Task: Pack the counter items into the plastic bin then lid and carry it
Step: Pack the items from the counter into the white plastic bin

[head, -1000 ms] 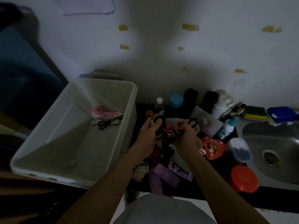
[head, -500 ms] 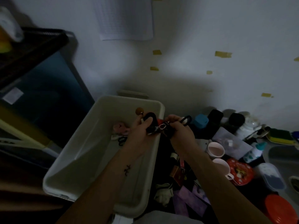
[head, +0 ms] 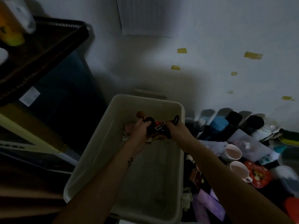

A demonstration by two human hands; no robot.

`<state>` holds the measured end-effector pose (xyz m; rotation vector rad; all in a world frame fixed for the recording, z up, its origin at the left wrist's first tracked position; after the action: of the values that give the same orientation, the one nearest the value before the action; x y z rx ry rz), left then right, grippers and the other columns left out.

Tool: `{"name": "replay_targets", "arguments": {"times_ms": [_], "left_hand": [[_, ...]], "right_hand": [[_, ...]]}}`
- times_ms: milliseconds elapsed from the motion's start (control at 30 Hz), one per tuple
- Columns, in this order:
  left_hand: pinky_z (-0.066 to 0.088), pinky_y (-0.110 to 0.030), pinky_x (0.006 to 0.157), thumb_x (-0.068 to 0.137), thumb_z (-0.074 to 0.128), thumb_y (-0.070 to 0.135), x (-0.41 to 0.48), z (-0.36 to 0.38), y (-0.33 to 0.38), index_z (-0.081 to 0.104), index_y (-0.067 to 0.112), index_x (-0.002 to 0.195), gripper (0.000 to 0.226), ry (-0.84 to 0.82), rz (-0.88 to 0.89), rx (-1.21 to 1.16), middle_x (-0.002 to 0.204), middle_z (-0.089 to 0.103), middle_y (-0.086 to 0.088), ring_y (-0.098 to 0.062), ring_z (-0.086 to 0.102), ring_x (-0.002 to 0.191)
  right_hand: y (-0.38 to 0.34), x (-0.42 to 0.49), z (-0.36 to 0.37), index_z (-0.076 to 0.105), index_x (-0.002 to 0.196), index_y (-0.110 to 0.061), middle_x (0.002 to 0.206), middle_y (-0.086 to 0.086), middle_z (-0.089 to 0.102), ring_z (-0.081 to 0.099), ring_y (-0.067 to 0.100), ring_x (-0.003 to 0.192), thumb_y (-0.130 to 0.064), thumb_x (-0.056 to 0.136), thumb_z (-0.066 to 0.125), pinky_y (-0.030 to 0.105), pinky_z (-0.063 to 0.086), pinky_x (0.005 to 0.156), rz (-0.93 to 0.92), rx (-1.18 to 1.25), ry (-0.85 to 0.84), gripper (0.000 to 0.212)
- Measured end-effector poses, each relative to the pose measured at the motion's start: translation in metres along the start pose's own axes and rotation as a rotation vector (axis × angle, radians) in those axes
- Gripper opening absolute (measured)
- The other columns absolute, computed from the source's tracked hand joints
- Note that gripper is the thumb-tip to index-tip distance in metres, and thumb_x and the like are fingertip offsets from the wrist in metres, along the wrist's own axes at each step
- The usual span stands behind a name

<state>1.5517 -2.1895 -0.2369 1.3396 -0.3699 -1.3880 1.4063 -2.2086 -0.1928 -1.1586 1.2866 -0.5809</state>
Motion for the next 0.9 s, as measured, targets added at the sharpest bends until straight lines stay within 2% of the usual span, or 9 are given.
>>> {"name": "replay_targets", "arguments": {"times_ms": [67,133,233,300,433,567,733,833,900], "left_hand": [[0.051,-0.051,0.097,0.101,0.046,0.01,0.014,-0.004,-0.004,0.053,0.013,0.121,0.021,0.017,-0.06,0.0,0.112,0.061,-0.014,-0.035,0.062,0.107],[0.051,-0.05,0.092,0.101,0.043,0.009,0.026,-0.008,-0.008,0.056,0.009,0.11,0.016,0.003,-0.12,-0.011,0.103,0.062,-0.014,-0.034,0.063,0.099],[0.053,-0.039,0.077,0.095,0.041,0.002,0.037,-0.012,-0.01,0.061,0.005,0.082,0.024,-0.05,-0.176,0.014,0.077,0.068,-0.01,-0.025,0.063,0.075],[0.053,-0.034,0.067,0.091,0.04,0.001,0.041,-0.014,-0.011,0.054,0.006,0.075,0.022,-0.074,-0.222,0.044,0.07,0.062,-0.008,-0.024,0.063,0.069],[0.051,-0.024,0.047,0.093,0.042,0.008,0.054,-0.019,-0.016,0.054,0.012,0.086,0.015,-0.134,-0.308,0.119,0.094,0.063,-0.01,-0.016,0.069,0.064],[0.052,-0.032,0.072,0.101,0.042,0.019,0.071,-0.021,-0.015,0.056,0.008,0.111,0.02,-0.116,-0.276,0.14,0.096,0.064,-0.006,-0.016,0.063,0.075],[0.055,-0.024,0.056,0.102,0.044,0.015,0.084,-0.022,-0.005,0.053,0.013,0.118,0.019,-0.101,-0.239,0.156,0.09,0.059,-0.006,-0.016,0.059,0.076],[0.054,-0.022,0.056,0.101,0.043,0.012,0.086,-0.015,-0.003,0.057,0.016,0.113,0.02,-0.157,-0.25,0.19,0.092,0.06,-0.006,-0.015,0.058,0.079],[0.053,-0.023,0.062,0.101,0.044,0.018,0.091,-0.012,-0.006,0.059,0.013,0.122,0.026,-0.186,-0.261,0.22,0.104,0.064,-0.011,-0.018,0.06,0.086]], "right_hand": [[0.001,0.007,0.003,0.064,0.094,-0.015,0.095,0.013,0.069,0.068,0.022,0.083,-0.018,0.102,0.041,0.029,0.059,0.07,0.004,-0.025,0.034,0.024],[0.002,0.013,0.005,0.065,0.099,-0.014,0.102,0.018,0.069,0.069,0.03,0.093,-0.019,0.101,0.042,0.046,0.057,0.087,0.013,-0.022,0.07,0.024],[0.001,0.024,0.008,0.065,0.095,-0.013,0.102,0.025,0.066,0.066,0.038,0.096,-0.018,0.1,0.041,0.055,0.054,0.09,0.023,-0.019,0.12,0.024],[-0.003,0.03,0.01,0.063,0.094,-0.015,0.101,0.023,0.066,0.066,0.036,0.094,-0.018,0.1,0.041,0.051,0.054,0.087,0.025,-0.029,0.162,0.024],[-0.002,0.047,0.016,0.061,0.099,-0.018,0.097,0.012,0.066,0.066,0.022,0.083,-0.019,0.102,0.04,0.038,0.056,0.079,0.061,0.0,0.224,0.021],[0.003,0.06,0.021,0.057,0.1,-0.016,0.091,0.005,0.062,0.061,0.016,0.079,-0.017,0.103,0.039,0.026,0.052,0.063,0.11,0.052,0.273,0.018],[0.008,0.072,0.031,0.058,0.102,-0.005,0.097,0.019,0.063,0.062,0.027,0.082,-0.018,0.102,0.037,0.041,0.053,0.074,0.141,0.066,0.339,0.025],[0.013,0.078,0.035,0.06,0.106,-0.005,0.098,0.018,0.067,0.064,0.03,0.084,-0.019,0.102,0.035,0.044,0.054,0.078,0.157,0.099,0.385,0.029],[0.015,0.081,0.035,0.061,0.101,-0.007,0.094,0.016,0.067,0.064,0.03,0.084,-0.02,0.101,0.035,0.045,0.054,0.078,0.161,0.123,0.422,0.029]]}}
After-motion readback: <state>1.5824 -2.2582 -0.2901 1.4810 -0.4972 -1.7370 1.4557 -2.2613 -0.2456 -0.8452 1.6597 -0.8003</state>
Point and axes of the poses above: each hand's wrist, its own x-axis towards the middle knuckle, its own z-axis out of the palm, y = z × x, the point moved 3 cm from there along x, towards the middle knuckle
